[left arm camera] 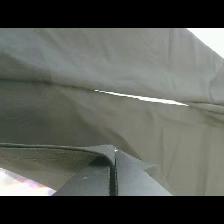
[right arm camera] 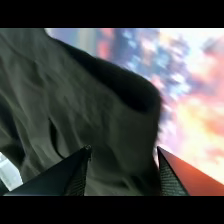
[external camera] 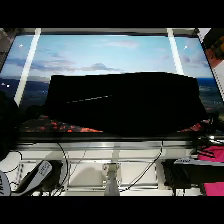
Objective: Fold the clothes and pants, and hang the long-sleeved shirts on hangers.
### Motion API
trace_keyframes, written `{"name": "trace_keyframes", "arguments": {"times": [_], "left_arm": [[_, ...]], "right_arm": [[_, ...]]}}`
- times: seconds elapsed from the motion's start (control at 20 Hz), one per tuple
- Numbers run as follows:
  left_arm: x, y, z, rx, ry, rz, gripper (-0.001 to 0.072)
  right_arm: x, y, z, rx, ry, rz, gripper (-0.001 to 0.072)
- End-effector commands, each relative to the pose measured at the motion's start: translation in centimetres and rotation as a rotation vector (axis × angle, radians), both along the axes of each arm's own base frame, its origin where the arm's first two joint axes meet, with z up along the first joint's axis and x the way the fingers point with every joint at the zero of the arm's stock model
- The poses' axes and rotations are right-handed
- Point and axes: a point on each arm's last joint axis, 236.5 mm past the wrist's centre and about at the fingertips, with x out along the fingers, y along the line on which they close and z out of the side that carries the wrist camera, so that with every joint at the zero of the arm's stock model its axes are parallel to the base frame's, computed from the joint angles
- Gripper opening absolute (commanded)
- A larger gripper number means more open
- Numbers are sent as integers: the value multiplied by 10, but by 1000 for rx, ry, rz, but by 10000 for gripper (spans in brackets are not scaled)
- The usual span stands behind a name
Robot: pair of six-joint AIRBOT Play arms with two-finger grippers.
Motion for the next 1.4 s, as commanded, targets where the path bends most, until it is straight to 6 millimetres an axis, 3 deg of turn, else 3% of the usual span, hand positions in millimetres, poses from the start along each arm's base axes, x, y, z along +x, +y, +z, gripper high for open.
{"name": "trace_keyframes", "arguments": {"times": [0.0,0.05,0.1,0.2,0.25,0.5,0.65,0.8,0.95,1.05,1.15,1.25,1.35], "left_arm": [[2,4,-1,13,-1,16,4],[4,7,-2,21,-2,27,4],[5,9,-2,27,-4,36,4],[5,10,-2,27,-6,40,5],[6,10,-1,22,-9,43,4],[13,14,14,23,-54,63,2],[-4,23,28,186,-31,18,2],[-42,48,31,414,77,47,2],[-69,62,39,557,132,87,2],[-64,54,53,540,76,104,2],[-43,42,74,437,-13,117,2],[-12,33,96,307,-92,112,1],[19,30,104,258,-112,60,1]], "right_arm": [[16,-8,-8,-67,7,-23,480],[19,-6,-9,-70,7,-15,479],[20,-3,-8,-70,7,-6,422],[23,1,-5,-51,-7,-4,114],[25,4,-1,-36,-22,0,17],[25,45,43,28,-141,209,16],[13,64,83,44,-194,292,16],[-16,61,112,-23,-165,301,15],[-52,38,133,-132,-93,192,16],[-62,8,147,-185,-71,-5,15],[-58,-10,157,-203,-69,-114,14],[-45,-17,161,-223,-75,-123,14],[-19,-28,167,-234,-83,-164,14]]}}
